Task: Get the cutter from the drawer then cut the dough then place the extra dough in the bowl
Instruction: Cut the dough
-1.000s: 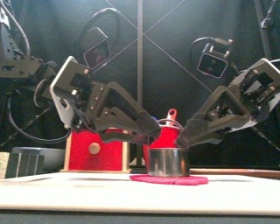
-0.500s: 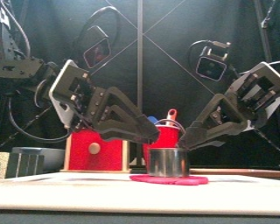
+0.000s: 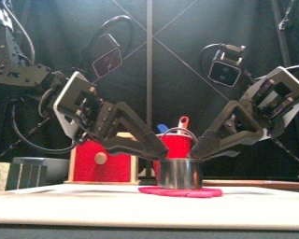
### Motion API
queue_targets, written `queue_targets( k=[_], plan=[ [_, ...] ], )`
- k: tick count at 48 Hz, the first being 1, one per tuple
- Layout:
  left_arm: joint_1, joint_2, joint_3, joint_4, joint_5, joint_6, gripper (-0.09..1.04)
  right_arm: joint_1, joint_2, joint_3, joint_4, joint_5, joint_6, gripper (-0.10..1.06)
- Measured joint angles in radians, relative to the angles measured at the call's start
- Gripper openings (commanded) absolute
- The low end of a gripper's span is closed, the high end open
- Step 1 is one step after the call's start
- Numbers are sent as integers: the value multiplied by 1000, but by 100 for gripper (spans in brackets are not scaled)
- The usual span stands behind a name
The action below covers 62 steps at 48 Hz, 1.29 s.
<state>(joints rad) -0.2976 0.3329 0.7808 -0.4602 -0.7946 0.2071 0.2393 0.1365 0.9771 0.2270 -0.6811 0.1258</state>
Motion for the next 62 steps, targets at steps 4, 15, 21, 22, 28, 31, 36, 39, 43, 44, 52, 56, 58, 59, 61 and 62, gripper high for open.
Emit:
queue_targets(
  k=[4,15,21,22,28,31,36,39,43,44,52,56,58,59,61,62],
  plan=[
    [0,-5,0,0,2,0,65,0,2,2,0,2,0,69],
    [6,-5,0,2,3,0,59,-2,3,-2,0,2,0,68],
    [8,-5,0,5,6,0,53,-3,9,-5,0,5,0,64],
    [8,-5,0,6,8,0,52,-3,9,-5,0,6,-2,63],
    [11,-5,0,18,17,-5,48,-8,12,-9,-3,17,-6,54],
    [14,-5,0,21,29,-3,46,-6,12,-9,-5,25,-8,52],
    [12,-6,0,31,54,-3,46,-6,11,-11,-6,41,-8,51],
    [12,-9,0,38,69,-3,46,-6,12,-12,-5,48,-8,51],
    [12,-12,-2,48,86,-3,46,-6,11,-14,-5,57,-8,51],
    [12,-14,-2,49,89,-3,46,-8,11,-14,-5,60,-8,51],
    [14,-15,-5,67,118,-3,46,-8,5,-15,-5,97,-8,51],
    [15,-17,-8,86,137,-3,46,-8,0,-18,-6,120,-8,51],
    [17,-15,-8,97,146,-3,46,-8,-2,-21,-9,132,-8,51],
    [18,-15,-8,101,152,-5,46,-8,-2,-21,-9,137,-8,51],
    [18,-15,-9,109,166,-3,46,-9,-3,-23,-14,147,-8,51],
    [18,-15,-11,112,170,-5,46,-8,-3,-25,-15,152,-8,51]
  ],
)
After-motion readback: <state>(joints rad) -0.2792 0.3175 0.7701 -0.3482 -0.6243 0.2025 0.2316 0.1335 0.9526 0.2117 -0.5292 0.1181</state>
